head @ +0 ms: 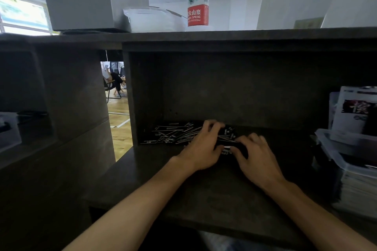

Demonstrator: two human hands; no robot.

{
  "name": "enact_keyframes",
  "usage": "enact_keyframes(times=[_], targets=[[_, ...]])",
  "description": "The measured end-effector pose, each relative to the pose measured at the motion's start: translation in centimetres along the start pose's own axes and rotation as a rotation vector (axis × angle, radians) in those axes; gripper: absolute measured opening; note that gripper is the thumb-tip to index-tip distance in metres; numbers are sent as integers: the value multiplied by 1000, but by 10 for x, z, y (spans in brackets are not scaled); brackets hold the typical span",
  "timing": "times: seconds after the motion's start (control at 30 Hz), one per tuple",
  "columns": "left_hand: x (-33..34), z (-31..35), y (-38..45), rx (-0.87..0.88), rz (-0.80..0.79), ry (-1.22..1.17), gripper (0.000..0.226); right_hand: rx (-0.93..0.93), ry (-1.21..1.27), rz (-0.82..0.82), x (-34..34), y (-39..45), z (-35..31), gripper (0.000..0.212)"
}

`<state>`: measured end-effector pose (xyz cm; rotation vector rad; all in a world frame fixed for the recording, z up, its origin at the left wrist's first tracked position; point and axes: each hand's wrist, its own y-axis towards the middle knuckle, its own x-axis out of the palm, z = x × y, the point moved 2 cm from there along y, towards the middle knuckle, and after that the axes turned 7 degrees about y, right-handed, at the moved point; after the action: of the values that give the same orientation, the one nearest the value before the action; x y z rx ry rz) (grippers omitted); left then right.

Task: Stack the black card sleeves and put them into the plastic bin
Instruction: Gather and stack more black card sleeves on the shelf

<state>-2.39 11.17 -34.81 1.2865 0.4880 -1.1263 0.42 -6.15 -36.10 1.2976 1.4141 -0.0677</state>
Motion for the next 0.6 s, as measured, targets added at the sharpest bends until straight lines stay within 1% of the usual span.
enact_keyframes(times=[0.07, 0.1, 0.2, 0.27, 0.3, 0.37, 0.43, 0.47, 0.5, 0.6], targets=[[-1, -14, 6, -64, 1, -88, 46, -28, -43, 28, -1, 0, -1, 30], [-3, -24, 10, -118, 18, -69, 43, -35, -72, 35, 0, 1, -2, 30], [-11, -58, 19, -287, 110, 110, 44, -23, -144, -15, 6, 3, -6, 31], [-13, -76, 22, -332, 180, 221, 43, -14, -155, -33, 9, 4, -4, 32], [-12, -85, 21, -357, 174, 292, 46, -16, -157, -30, 11, 4, -3, 32], [-6, -99, 18, -444, 60, 380, 59, -20, -160, -16, 12, 3, -3, 30], [0, -106, 16, -523, -110, 375, 72, -17, -153, -14, 11, 3, -4, 28], [2, -106, 15, -545, -174, 370, 74, -14, -147, -15, 10, 3, -4, 27], [2, -104, 14, -552, -208, 369, 75, -10, -140, -16, 10, 3, -4, 26], [-1, -90, 9, -517, -240, 386, 75, -1, -103, -23, 7, 2, -4, 26]])
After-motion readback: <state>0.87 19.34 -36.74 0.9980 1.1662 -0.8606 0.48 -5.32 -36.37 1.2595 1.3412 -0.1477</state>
